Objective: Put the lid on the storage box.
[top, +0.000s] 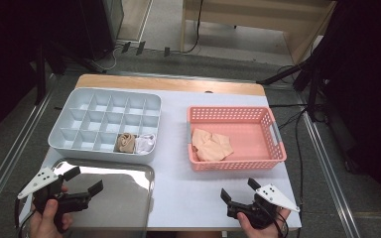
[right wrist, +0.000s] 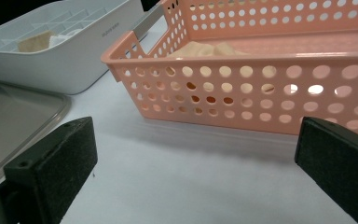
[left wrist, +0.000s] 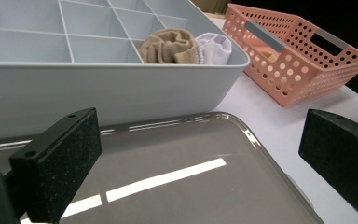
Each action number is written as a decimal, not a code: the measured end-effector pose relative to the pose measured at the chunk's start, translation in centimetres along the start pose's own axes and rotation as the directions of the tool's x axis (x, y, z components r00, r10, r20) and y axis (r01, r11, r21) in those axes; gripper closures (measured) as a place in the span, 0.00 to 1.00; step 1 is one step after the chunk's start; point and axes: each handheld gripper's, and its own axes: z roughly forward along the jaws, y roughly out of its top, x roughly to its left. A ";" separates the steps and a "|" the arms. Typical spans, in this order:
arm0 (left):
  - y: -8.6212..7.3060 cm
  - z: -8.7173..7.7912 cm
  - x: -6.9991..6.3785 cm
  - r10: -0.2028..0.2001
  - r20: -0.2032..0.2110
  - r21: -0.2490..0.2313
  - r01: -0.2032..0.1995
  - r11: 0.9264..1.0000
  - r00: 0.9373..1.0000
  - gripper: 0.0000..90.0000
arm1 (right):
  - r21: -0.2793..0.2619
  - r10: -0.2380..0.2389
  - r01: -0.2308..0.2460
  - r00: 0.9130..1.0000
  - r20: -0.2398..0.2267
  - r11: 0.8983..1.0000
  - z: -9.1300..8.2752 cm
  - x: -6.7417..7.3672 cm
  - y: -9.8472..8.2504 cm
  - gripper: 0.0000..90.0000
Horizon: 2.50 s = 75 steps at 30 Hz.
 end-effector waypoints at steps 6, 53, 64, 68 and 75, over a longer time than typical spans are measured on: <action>-0.9 -0.3 0.8 0.001 -0.015 0.023 0.000 1.000 1.000 0.00 | 0.019 0.006 -0.006 1.000 0.003 1.000 0.4 -0.1 0.7 0.00; -2.2 -0.8 2.6 -0.022 -0.017 0.013 0.022 1.000 1.000 0.00 | 0.062 -0.014 0.006 0.991 0.130 0.998 11.6 -0.3 7.9 0.52; -2.3 -0.7 2.7 -0.025 -0.012 0.008 0.025 1.000 1.000 0.00 | 0.151 0.097 -0.124 0.980 0.176 0.981 14.2 -0.9 7.8 0.50; -2.4 -0.7 2.7 -0.028 -0.013 0.007 0.028 1.000 1.000 0.00 | 0.211 0.019 -0.076 0.966 0.259 0.974 15.1 -0.8 7.6 0.50; -2.3 -0.7 2.7 -0.028 -0.009 0.003 0.028 1.000 1.000 0.00 | 0.394 0.007 -0.116 0.964 0.266 0.912 16.3 -0.9 8.0 0.48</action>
